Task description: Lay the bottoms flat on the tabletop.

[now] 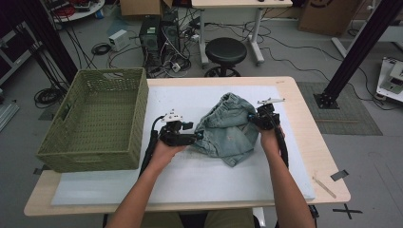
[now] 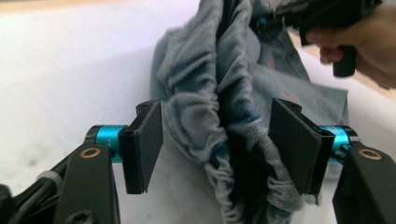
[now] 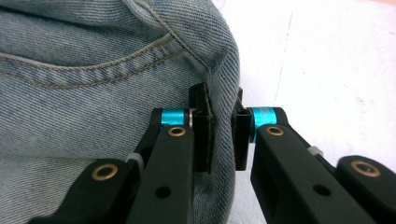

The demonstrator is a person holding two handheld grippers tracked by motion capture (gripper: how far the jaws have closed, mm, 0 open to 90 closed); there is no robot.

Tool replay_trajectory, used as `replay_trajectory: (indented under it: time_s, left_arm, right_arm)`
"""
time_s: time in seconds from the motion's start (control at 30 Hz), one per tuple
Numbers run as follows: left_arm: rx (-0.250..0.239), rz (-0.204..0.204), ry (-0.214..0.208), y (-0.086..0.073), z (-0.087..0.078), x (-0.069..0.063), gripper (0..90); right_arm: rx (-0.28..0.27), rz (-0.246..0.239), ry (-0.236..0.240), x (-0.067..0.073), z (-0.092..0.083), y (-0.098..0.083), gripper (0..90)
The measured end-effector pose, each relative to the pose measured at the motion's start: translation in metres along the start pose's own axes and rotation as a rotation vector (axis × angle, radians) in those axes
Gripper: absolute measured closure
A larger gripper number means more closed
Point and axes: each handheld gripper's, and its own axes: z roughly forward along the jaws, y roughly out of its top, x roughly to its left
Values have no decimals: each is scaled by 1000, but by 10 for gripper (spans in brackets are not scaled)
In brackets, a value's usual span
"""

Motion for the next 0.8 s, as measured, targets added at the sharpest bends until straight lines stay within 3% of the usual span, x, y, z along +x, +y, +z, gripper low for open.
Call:
replay_trajectory:
  time_s: [0.1, 0.13, 0.23, 0.3, 0.37, 0.5, 0.63, 0.73, 0.8]
  left_arm:
    - [33, 7, -40, -3, 3, 0, 340]
    - [48, 17, -30, -3, 4, -1, 365]
    - [95, 83, 14, -3, 5, -4, 719]
    - [82, 80, 34, -2, 4, -2, 791]
    - [53, 71, 60, -1, 1, 2, 804]
    - [-37, 0, 82, 6, -7, 13, 811]
    - [-92, -1, 145, 15, -11, 19, 812]
    - [-84, -4, 200, 17, -7, 26, 811]
    - [-60, 23, 253, 15, 3, 26, 808]
  right_arm:
    - [-4, -5, 8, 0, 0, 0, 837]
    - [-2, -2, 12, 0, 0, 0, 837]
    - [-8, -4, 18, 0, 0, -1, 837]
    - [-6, -4, 27, -1, -1, -2, 838]
    - [0, -10, 42, -4, -2, -3, 838]
    - [20, -22, 79, -9, -5, -6, 838]
    - [45, -57, 112, -15, -8, -8, 839]
    - [55, -77, 143, -18, -10, -10, 837]
    - [58, -94, 155, -19, -9, -13, 832]
